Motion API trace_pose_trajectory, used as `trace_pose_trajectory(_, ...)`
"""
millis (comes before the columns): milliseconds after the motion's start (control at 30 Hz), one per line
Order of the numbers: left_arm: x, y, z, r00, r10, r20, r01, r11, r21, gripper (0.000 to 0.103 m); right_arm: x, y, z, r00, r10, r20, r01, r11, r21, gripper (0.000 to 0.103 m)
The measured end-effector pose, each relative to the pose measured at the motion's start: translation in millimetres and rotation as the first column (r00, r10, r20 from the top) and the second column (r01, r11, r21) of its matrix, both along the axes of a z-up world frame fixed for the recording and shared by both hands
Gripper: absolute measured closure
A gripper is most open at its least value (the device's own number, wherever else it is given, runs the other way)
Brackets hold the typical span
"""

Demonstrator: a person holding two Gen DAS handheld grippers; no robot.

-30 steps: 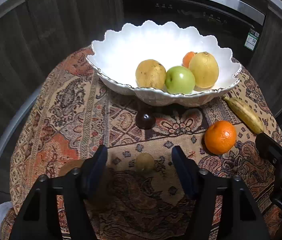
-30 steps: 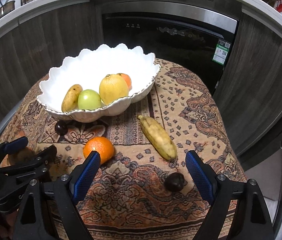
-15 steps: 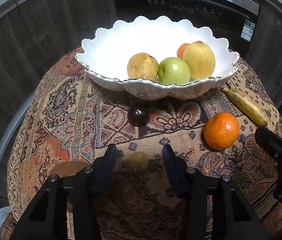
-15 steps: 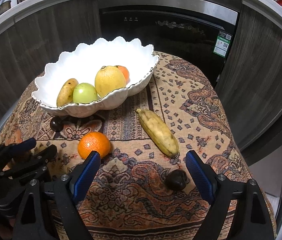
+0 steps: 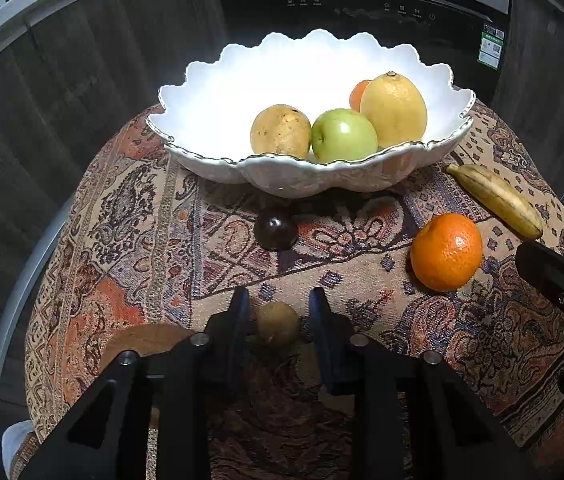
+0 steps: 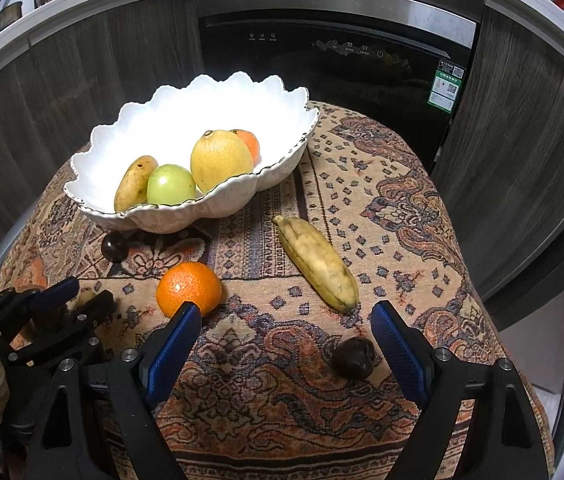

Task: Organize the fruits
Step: 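Move the left tool to the brown kiwi while the right tool approaches the small tan fruit, then close the left tool on the kiwi and lift it while the right tool nears the small tan fruit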

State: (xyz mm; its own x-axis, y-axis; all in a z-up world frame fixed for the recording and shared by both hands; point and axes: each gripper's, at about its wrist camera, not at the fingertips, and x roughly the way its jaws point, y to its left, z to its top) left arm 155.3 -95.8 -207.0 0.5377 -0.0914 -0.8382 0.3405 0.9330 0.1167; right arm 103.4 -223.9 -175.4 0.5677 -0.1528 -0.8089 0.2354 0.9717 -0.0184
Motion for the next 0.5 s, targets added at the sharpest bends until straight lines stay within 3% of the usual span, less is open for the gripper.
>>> trace_pose_trajectory(500,-0.1,6.5,9.8,1.0,0.014,0.002,-0.014,1.0,-0.015,0.075,-1.4,1.2,4.4,1.0,0.005,0.007,-0.005,1.0,0.001,0.015)
